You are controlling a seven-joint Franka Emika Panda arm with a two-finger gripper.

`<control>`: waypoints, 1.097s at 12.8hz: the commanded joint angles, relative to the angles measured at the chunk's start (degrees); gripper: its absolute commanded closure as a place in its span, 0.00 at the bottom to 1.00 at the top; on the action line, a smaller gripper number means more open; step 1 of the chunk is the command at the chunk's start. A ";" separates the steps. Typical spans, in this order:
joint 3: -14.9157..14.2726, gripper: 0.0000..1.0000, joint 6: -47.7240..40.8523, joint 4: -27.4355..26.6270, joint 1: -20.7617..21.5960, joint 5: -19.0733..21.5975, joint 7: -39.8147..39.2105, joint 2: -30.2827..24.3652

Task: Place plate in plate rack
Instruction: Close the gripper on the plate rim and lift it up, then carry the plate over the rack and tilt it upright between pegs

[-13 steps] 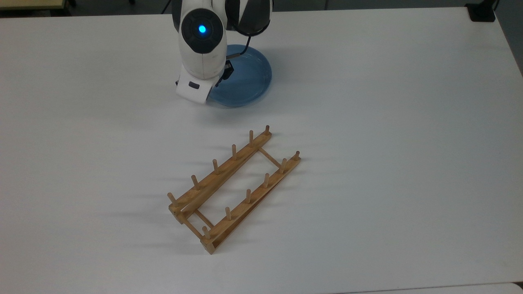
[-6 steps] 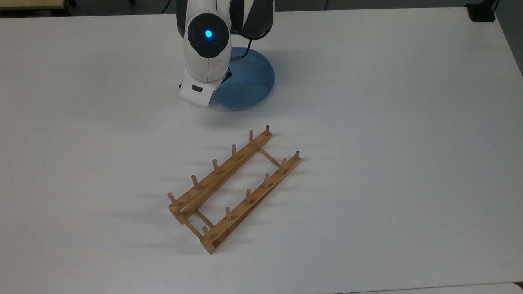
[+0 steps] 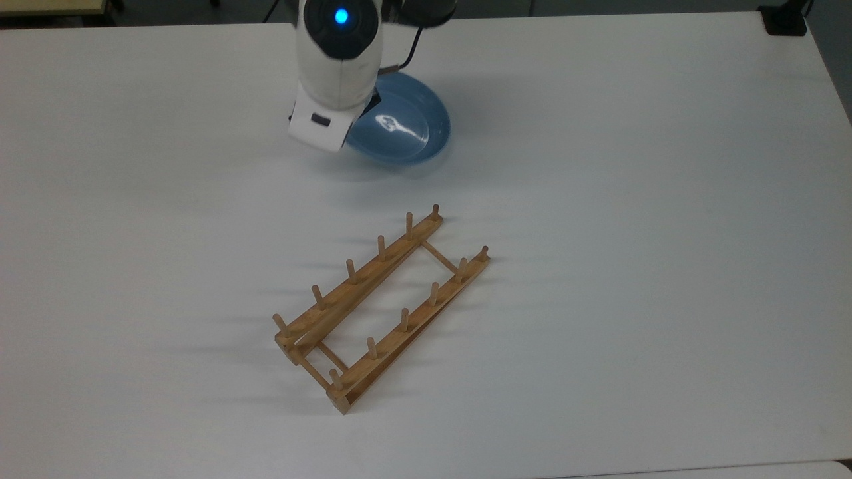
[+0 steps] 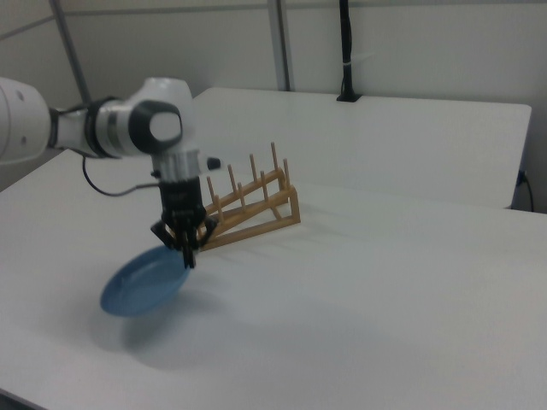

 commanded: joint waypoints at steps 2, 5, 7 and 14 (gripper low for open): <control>-0.20 1.00 -8.42 13.38 3.40 -0.17 6.50 -2.77; -0.29 1.00 -0.13 18.31 2.88 -0.70 14.66 -1.97; -0.81 1.00 11.11 18.68 2.61 -1.04 22.56 -1.89; -1.17 1.00 30.61 18.50 0.41 -14.72 34.61 0.40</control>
